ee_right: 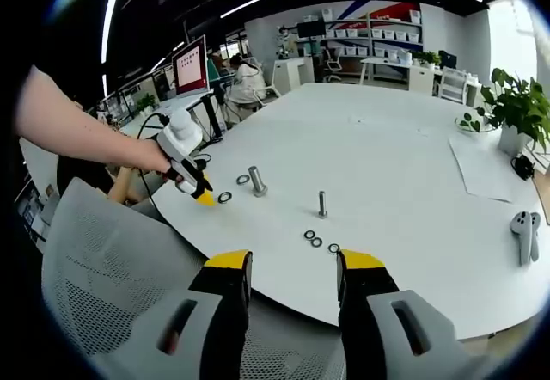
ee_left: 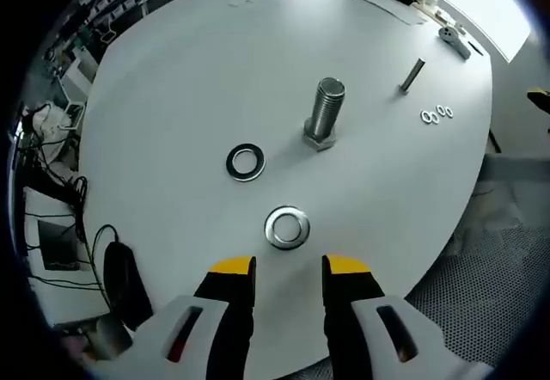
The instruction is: Place the washer onto the threaded stud by aligning its center hole with the stud, sliding it down to the base, and recovering from edge contact or off-axis alignment until the washer reaches the visible bottom stop.
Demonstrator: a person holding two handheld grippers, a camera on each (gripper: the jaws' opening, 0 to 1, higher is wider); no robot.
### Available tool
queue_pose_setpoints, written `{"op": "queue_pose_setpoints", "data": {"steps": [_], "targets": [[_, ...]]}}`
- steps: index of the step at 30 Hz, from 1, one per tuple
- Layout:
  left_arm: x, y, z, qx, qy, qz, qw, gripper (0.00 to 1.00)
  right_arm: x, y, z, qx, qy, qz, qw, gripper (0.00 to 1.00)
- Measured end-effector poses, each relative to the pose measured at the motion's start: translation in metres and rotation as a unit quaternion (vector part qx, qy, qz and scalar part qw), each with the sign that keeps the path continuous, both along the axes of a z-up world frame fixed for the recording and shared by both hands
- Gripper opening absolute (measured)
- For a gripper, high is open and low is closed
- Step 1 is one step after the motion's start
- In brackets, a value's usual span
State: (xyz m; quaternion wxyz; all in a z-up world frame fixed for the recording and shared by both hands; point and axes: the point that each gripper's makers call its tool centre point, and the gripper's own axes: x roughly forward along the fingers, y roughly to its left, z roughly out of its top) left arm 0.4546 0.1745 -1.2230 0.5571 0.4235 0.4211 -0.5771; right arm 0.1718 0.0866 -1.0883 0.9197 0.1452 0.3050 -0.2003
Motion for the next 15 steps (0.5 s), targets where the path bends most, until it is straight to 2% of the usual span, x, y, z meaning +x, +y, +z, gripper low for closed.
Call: {"op": "queue_pose_setpoints", "data": {"steps": [4, 6, 10, 15], "targets": [[0.003, -0.011, -0.008, 0.008, 0.010, 0.014, 0.9998, 0.31, 0.000, 0.000, 0.001, 0.000, -0.001, -0.002, 1.0000, 0.42], [-0.001, -0.009, -0.009, 0.009, 0.000, 0.006, 0.9999, 0.31, -0.001, -0.001, 0.001, 0.001, -0.002, -0.004, 1.0000, 0.42], [-0.004, -0.011, -0.014, 0.019, 0.003, 0.002, 0.9998, 0.31, 0.000, -0.001, 0.000, 0.001, -0.003, -0.003, 1.0000, 0.42], [0.002, -0.020, -0.016, 0.016, -0.004, -0.003, 0.9999, 0.30, -0.001, 0.000, 0.000, 0.000, -0.001, -0.003, 1.0000, 0.42]]}}
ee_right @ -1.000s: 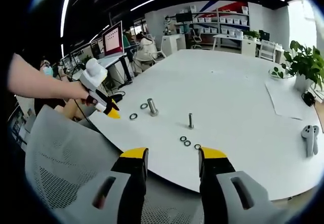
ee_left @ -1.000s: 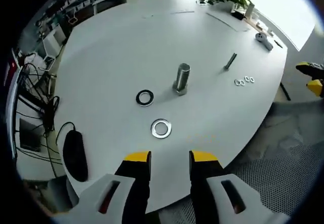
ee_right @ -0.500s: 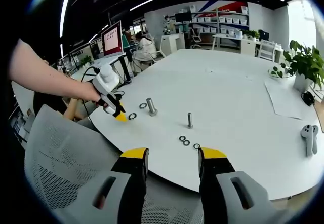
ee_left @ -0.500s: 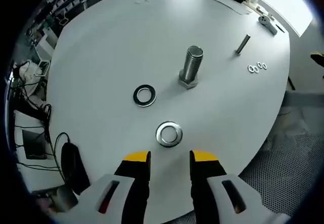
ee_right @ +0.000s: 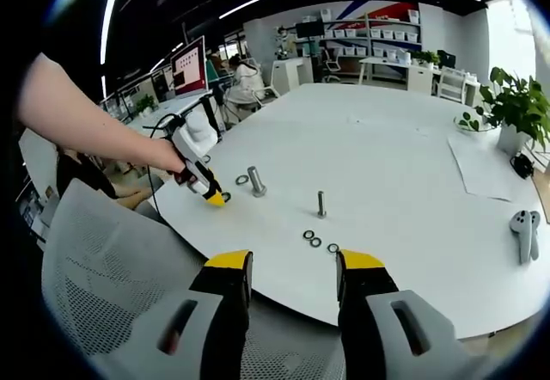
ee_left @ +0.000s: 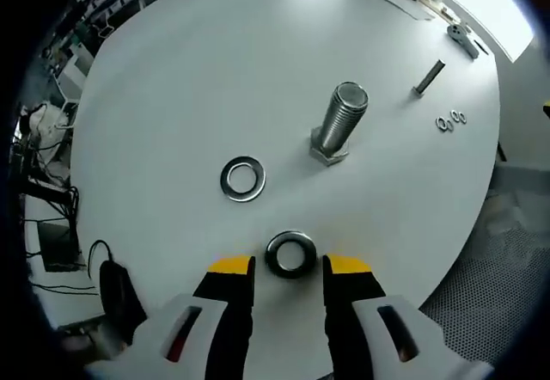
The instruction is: Place the washer onto the threaded stud by aligning its center hole with the stud, sliding it down to the base, and recovering from edge contact or off-axis alignment until the washer reaches the visible bottom stop.
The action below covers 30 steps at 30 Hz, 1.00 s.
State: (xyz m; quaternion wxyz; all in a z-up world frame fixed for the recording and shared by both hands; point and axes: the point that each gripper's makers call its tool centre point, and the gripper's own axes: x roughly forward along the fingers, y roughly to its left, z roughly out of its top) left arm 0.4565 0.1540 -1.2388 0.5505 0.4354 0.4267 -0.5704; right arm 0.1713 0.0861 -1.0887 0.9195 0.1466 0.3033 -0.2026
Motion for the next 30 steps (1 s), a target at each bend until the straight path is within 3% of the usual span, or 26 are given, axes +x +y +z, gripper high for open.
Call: {"op": "queue_pose_setpoints", "data": {"steps": [14, 24, 27, 30], "targets": [[0.0032, -0.0051, -0.0056, 0.012, -0.006, -0.009, 0.9999, 0.29, -0.0003, -0.0003, 0.0005, 0.000, -0.001, -0.001, 1.0000, 0.41], [-0.0001, -0.0043, -0.0052, 0.026, -0.004, -0.021, 0.9994, 0.23, 0.0002, 0.0013, 0.0012, 0.000, 0.000, 0.001, 1.0000, 0.41], [-0.0058, -0.0006, -0.0048, 0.039, -0.009, -0.055, 0.9977, 0.22, -0.0001, 0.0010, 0.0012, -0.001, 0.000, 0.001, 1.0000, 0.40], [-0.0016, -0.0007, -0.0049, 0.034, -0.006, -0.048, 0.9983, 0.22, -0.0002, 0.0009, 0.0022, -0.001, -0.001, -0.001, 1.0000, 0.40]]}}
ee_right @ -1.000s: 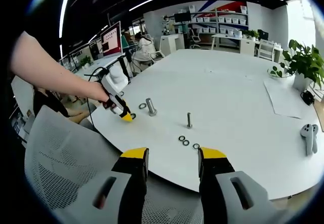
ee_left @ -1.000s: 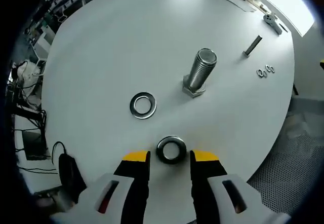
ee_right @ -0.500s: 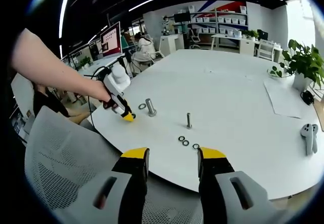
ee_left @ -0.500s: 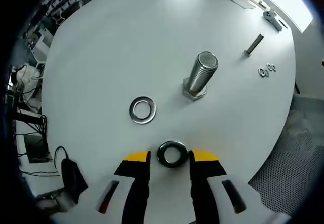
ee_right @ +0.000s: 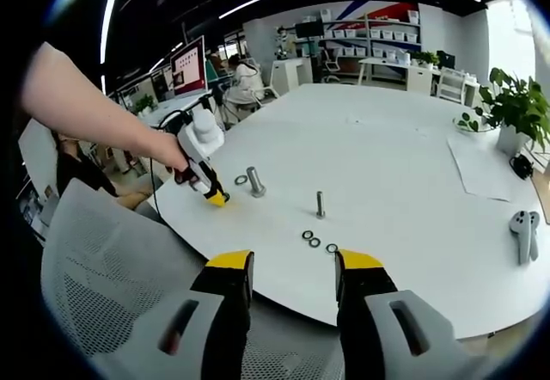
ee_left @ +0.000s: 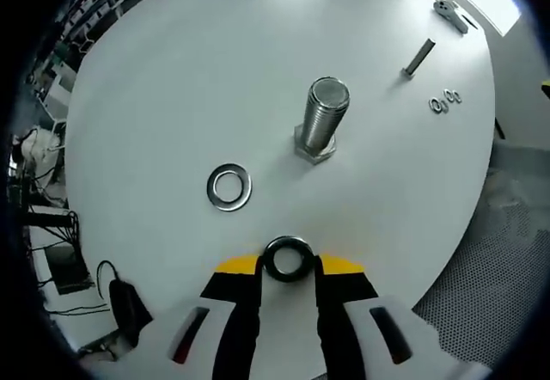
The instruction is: Place the washer onto the threaded stud by aligning its center hole with the stud, sliding it down to the base, and recovering from edge contact or off-axis alignment until the washer reaches the visible bottom stop.
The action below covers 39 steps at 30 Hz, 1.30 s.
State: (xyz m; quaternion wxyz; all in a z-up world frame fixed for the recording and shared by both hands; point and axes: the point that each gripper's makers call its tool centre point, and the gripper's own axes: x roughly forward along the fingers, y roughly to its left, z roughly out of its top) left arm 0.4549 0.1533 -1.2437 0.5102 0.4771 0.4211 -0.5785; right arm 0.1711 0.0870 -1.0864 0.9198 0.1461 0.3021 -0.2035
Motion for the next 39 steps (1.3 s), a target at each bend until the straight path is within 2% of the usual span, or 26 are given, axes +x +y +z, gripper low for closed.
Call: {"op": "queue_pose_setpoints", "data": {"steps": [7, 11, 18, 21, 25, 26, 28, 31, 39], "targets": [[0.001, -0.002, -0.002, -0.001, 0.000, 0.009, 1.0000, 0.22, 0.000, 0.001, -0.001, -0.001, 0.002, 0.002, 1.0000, 0.40], [-0.005, -0.002, 0.001, 0.010, -0.001, 0.007, 0.9999, 0.21, 0.001, 0.001, -0.001, -0.002, 0.004, 0.004, 1.0000, 0.40], [-0.002, -0.001, 0.000, 0.024, -0.005, 0.005, 0.9997, 0.21, 0.001, 0.002, -0.001, -0.002, 0.006, 0.005, 1.0000, 0.40], [0.000, -0.001, -0.001, 0.014, -0.002, 0.013, 0.9998, 0.20, 0.000, 0.001, -0.001, -0.002, 0.006, 0.004, 1.0000, 0.40], [-0.001, 0.001, 0.001, -0.019, 0.003, 0.033, 0.9993, 0.20, 0.000, 0.001, -0.001, -0.003, 0.006, 0.003, 1.0000, 0.40], [0.003, -0.006, -0.001, -0.027, 0.004, 0.033, 0.9991, 0.20, 0.000, 0.001, -0.001, -0.003, 0.006, 0.004, 1.0000, 0.40], [0.001, -0.005, 0.000, -0.035, 0.003, 0.029, 0.9990, 0.20, 0.000, 0.001, -0.001, -0.003, 0.006, 0.004, 1.0000, 0.40], [0.004, -0.009, 0.000, -0.042, 0.004, 0.029, 0.9987, 0.20, 0.000, 0.001, -0.001, -0.004, 0.006, 0.004, 1.0000, 0.40], [0.002, -0.007, 0.000, -0.051, 0.004, 0.019, 0.9985, 0.20, -0.001, 0.000, -0.001, -0.005, 0.008, 0.003, 1.0000, 0.39]]}}
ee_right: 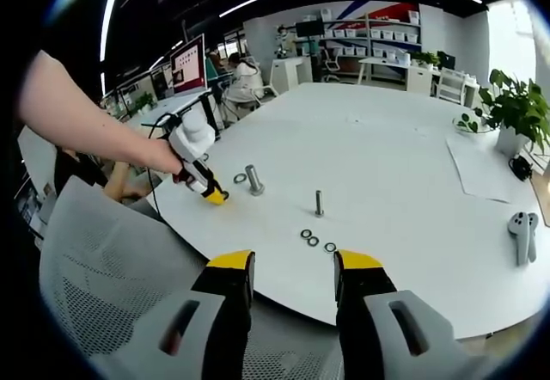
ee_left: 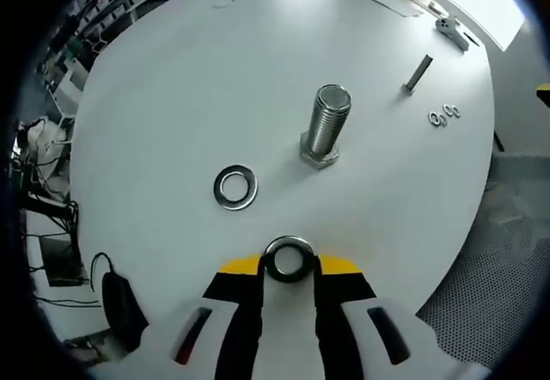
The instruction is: Place the washer onto the threaded stud by aligning its center hole with the stud, sliding it down to the base, and recovering from edge contact or off-axis alignment until the washer reaches the visible bottom stop.
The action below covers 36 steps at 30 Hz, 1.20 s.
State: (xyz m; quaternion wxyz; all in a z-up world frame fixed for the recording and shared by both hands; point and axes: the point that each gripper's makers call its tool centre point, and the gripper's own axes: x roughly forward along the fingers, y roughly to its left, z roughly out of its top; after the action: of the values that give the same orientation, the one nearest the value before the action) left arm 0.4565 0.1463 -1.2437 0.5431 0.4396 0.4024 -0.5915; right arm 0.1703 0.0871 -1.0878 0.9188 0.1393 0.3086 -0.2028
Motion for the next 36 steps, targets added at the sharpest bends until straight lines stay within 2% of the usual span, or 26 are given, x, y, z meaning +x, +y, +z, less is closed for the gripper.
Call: {"op": "queue_pose_setpoints", "data": {"steps": [14, 23, 36], "targets": [[-0.005, 0.005, 0.002, 0.017, -0.007, -0.028, 0.9994, 0.19, 0.000, -0.001, -0.001, 0.001, 0.001, 0.000, 1.0000, 0.39], [-0.009, -0.002, 0.006, 0.018, -0.014, -0.064, 0.9977, 0.19, 0.000, -0.001, 0.001, 0.001, -0.001, -0.003, 1.0000, 0.39], [-0.013, -0.023, 0.036, -0.015, -0.001, -0.083, 0.9964, 0.19, 0.000, -0.001, 0.000, 0.001, -0.002, -0.004, 1.0000, 0.39]]}}
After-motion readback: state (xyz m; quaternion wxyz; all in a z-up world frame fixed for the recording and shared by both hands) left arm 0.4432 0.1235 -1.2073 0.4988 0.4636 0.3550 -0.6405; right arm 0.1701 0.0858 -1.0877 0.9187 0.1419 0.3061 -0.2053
